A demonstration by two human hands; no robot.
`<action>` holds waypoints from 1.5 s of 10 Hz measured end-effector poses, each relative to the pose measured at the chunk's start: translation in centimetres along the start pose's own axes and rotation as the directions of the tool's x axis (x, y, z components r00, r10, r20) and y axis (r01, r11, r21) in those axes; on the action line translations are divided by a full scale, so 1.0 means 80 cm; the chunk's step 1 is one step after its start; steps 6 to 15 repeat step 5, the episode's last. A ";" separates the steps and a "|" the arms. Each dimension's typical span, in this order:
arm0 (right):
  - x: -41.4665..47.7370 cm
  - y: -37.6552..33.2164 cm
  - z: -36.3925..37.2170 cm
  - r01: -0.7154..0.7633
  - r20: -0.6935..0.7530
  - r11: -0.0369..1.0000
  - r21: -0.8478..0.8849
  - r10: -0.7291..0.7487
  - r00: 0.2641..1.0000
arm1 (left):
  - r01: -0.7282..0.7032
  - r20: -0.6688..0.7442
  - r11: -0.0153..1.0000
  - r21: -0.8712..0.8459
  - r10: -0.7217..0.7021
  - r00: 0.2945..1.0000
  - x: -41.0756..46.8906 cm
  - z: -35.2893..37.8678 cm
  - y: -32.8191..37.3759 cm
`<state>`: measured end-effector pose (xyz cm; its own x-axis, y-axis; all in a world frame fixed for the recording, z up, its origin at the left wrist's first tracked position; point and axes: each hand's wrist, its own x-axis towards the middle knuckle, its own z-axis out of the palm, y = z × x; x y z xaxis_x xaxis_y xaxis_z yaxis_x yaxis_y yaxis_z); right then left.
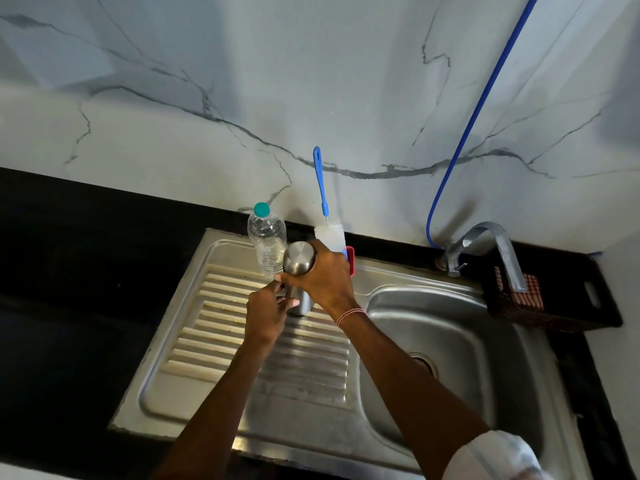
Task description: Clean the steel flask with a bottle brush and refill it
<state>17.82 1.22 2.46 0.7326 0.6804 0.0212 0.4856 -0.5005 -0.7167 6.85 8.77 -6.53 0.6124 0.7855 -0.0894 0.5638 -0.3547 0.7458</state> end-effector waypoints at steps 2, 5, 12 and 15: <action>-0.002 0.006 0.003 0.014 0.033 1.000 0.012 -0.015 0.999 | 0.015 -0.023 0.999 0.047 -0.014 1.000 -0.002 0.004 -0.006; -0.018 0.028 -0.014 0.079 0.082 0.995 0.068 -0.084 0.993 | -0.087 -0.153 0.989 -0.121 0.068 0.986 -0.037 -0.002 0.014; -0.018 0.028 -0.014 0.079 0.082 0.995 0.068 -0.084 0.993 | -0.087 -0.153 0.989 -0.121 0.068 0.986 -0.037 -0.002 0.014; -0.018 0.028 -0.014 0.079 0.082 0.995 0.068 -0.084 0.993 | -0.087 -0.153 0.989 -0.121 0.068 0.986 -0.037 -0.002 0.014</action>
